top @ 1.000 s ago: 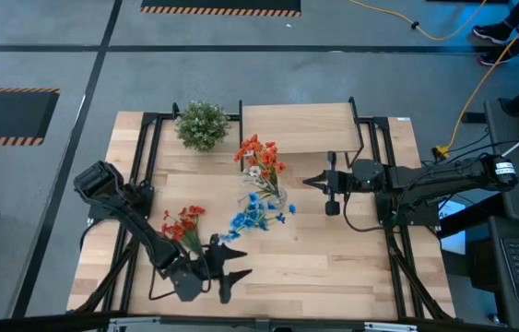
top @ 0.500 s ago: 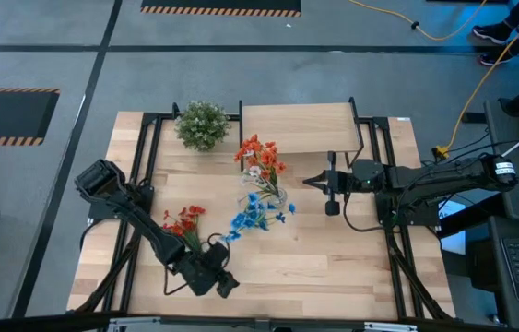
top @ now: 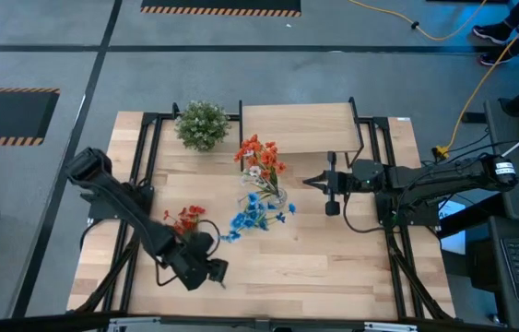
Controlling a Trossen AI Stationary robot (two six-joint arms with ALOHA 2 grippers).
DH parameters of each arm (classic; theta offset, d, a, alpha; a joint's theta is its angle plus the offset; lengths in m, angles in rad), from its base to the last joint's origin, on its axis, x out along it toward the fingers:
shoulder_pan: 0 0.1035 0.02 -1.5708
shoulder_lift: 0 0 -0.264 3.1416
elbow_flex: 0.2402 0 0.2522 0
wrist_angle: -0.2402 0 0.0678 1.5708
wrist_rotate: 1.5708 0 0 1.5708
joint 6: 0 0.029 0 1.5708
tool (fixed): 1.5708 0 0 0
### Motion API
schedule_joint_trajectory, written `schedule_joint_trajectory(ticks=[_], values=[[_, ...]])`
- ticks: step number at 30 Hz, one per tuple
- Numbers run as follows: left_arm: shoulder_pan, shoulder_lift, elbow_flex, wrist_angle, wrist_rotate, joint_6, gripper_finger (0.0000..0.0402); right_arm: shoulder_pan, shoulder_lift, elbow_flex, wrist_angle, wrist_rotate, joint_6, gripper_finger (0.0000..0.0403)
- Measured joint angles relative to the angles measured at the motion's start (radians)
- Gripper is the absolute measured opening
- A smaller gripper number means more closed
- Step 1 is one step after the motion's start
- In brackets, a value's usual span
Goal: Pick and place flowers into a vace then onto a shelf
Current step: Put the orange flowers into the bottom transparent vase
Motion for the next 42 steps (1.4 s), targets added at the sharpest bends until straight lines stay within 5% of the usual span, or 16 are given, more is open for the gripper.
schedule_joint_trajectory(ticks=[8,14,19,29,42], values=[[-0.011,0.023,0.203,-0.381,0.009,-0.144,0.0239,0.000,0.000,0.000,-0.003,0.000,-0.002,0.0004],[-0.022,0.097,0.263,-0.449,0.152,-0.315,0.0239,0.000,0.000,0.000,-0.026,0.000,0.003,0.0004],[-0.033,0.148,0.282,-0.470,0.150,-0.427,0.0239,0.000,0.000,0.000,-0.024,0.000,0.001,0.0004],[0.007,0.258,0.281,-0.513,-0.005,-0.396,0.0239,0.000,0.000,0.000,-0.023,0.000,-0.001,0.0004],[0.011,0.288,0.281,-0.511,-0.007,-0.346,0.0239,0.000,0.000,0.000,-0.023,0.000,-0.001,0.0004]])
